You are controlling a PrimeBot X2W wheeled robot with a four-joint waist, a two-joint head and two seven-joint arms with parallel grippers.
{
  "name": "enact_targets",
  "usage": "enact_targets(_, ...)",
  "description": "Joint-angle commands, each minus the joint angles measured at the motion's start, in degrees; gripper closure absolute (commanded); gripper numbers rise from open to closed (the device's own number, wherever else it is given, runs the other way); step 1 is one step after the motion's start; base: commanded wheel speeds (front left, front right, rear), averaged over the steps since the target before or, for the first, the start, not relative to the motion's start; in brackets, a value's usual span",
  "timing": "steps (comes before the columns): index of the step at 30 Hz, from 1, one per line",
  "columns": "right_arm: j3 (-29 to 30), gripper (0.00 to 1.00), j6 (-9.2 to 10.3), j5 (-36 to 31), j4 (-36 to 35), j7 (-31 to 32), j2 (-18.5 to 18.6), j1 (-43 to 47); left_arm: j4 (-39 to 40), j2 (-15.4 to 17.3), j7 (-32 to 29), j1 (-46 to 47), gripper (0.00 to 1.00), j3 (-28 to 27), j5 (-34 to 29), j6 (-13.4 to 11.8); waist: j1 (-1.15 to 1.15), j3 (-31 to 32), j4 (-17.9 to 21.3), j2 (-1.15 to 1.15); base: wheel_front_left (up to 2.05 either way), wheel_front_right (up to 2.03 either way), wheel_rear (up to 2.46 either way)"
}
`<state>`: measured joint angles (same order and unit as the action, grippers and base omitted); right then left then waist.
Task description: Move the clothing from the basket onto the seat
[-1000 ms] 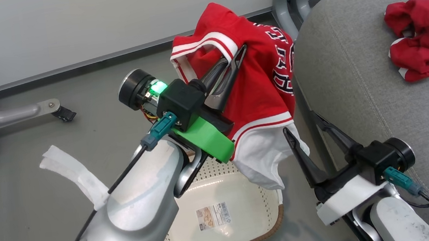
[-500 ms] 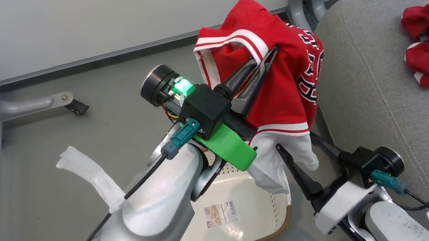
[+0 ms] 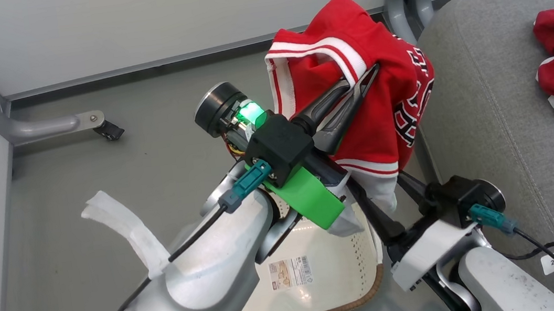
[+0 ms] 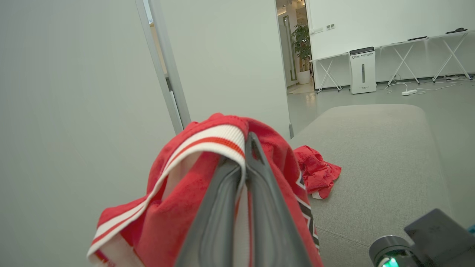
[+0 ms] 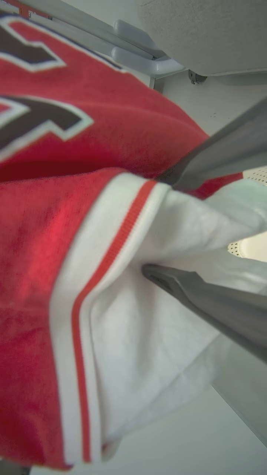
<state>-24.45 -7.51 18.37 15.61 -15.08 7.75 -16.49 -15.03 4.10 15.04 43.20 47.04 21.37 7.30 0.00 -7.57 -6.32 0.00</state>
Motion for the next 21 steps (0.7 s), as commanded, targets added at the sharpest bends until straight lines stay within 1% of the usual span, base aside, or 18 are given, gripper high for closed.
enact_targets(1, 0.3, 1.0, 0.04, 0.4, -0.7, -0.1, -0.2, -0.9, 0.0, -0.1, 0.2, 0.7, 1.0, -0.1, 0.4, 0.2, 0.0, -0.3, -0.1, 0.0, 0.0, 0.0, 0.0)
enact_targets(7, 0.5, 1.0, 0.04, 0.5, -2.9, -0.1, 0.0, -0.4, -1.4, 0.7, 0.2, 0.5, 1.0, -0.7, 0.0, 0.2, 0.0, -1.0, -0.1, 0.0, 0.0, 0.0, 0.0)
enact_targets(21, 0.3, 1.0, 0.04, 0.3, -5.0, -0.1, 0.2, 0.7, -3.1, 0.9, 0.1, -0.1, 1.0, -1.4, -0.6, 0.2, 0.0, -0.7, 1.2, 0.0, 0.0, 0.0, 0.0)
